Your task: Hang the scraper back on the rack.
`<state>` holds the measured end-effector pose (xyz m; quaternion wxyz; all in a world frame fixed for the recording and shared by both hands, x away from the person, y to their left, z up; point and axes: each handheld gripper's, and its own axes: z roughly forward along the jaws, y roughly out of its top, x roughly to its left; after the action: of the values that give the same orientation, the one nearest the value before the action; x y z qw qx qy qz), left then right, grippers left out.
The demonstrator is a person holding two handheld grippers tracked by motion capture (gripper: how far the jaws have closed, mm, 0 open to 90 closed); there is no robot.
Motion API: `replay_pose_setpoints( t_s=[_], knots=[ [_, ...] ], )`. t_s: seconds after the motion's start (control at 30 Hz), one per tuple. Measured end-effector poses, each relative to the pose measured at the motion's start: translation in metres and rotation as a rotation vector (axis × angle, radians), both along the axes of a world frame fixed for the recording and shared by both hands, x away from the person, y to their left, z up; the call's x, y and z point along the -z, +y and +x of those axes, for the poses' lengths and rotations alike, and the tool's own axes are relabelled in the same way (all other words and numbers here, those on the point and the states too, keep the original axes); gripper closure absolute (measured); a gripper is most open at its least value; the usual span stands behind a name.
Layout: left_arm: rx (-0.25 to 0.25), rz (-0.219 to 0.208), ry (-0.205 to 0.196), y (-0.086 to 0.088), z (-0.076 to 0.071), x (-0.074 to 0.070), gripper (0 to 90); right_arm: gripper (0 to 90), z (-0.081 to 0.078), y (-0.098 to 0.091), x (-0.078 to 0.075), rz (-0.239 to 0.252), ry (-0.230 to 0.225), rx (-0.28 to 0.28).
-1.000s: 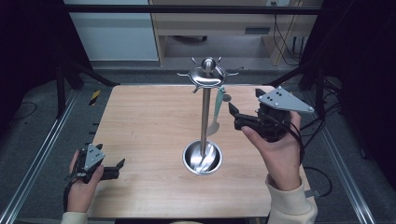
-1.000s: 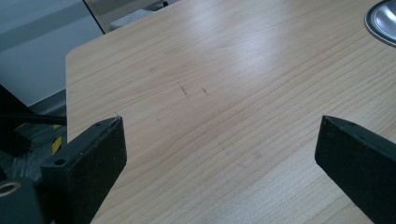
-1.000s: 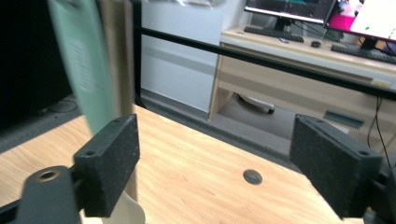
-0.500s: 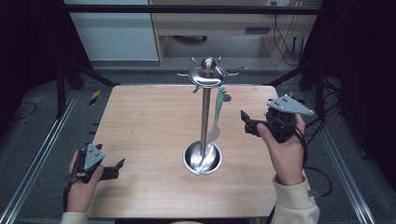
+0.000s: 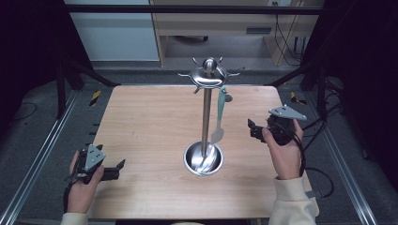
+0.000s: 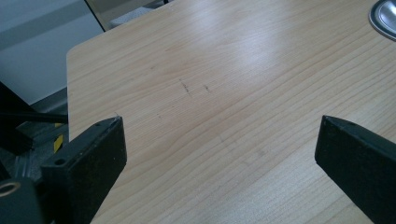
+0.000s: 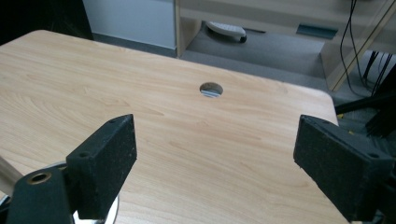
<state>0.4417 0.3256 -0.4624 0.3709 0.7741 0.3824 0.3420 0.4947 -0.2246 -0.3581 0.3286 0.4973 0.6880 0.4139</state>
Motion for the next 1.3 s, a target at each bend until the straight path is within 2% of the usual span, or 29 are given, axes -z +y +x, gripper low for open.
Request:
replay_pose_setpoints(
  t_s=[0.17, 0.33, 0.67, 0.77, 1.0, 1.1, 1.17, 1.3],
  knots=[
    [0.001, 0.003, 0.001, 0.000, 0.000, 0.000, 2.0, 14.0, 0.006, -0.003, 0.017, -0.011, 0.023, 0.008],
    [0.003, 0.003, 0.003, 0.000, 0.000, 0.000, 2.0, 13.9, 0.012, -0.003, 0.032, -0.024, 0.070, 0.001],
    [0.007, 0.005, 0.006, -0.001, 0.000, 0.001, 2.0, 14.0, 0.018, -0.002, 0.052, -0.053, 0.119, -0.017],
    [0.007, 0.005, 0.007, -0.001, 0.000, 0.001, 2.0, 14.1, 0.019, -0.002, 0.056, -0.050, 0.118, -0.023],
    [0.007, 0.004, 0.006, -0.001, 0.001, 0.001, 2.0, 14.2, 0.023, 0.000, 0.078, -0.090, 0.102, -0.039],
    [0.007, 0.004, 0.006, -0.001, 0.001, 0.001, 2.0, 14.2, 0.026, 0.000, 0.088, -0.074, 0.126, -0.056],
    [0.008, 0.003, 0.006, -0.002, 0.001, 0.001, 2.0, 14.0, 0.027, 0.000, 0.093, -0.084, 0.145, -0.065],
    [0.006, 0.001, 0.005, -0.001, 0.000, 0.000, 2.0, 14.1, 0.028, 0.000, 0.099, -0.076, 0.157, -0.067]
  ],
)
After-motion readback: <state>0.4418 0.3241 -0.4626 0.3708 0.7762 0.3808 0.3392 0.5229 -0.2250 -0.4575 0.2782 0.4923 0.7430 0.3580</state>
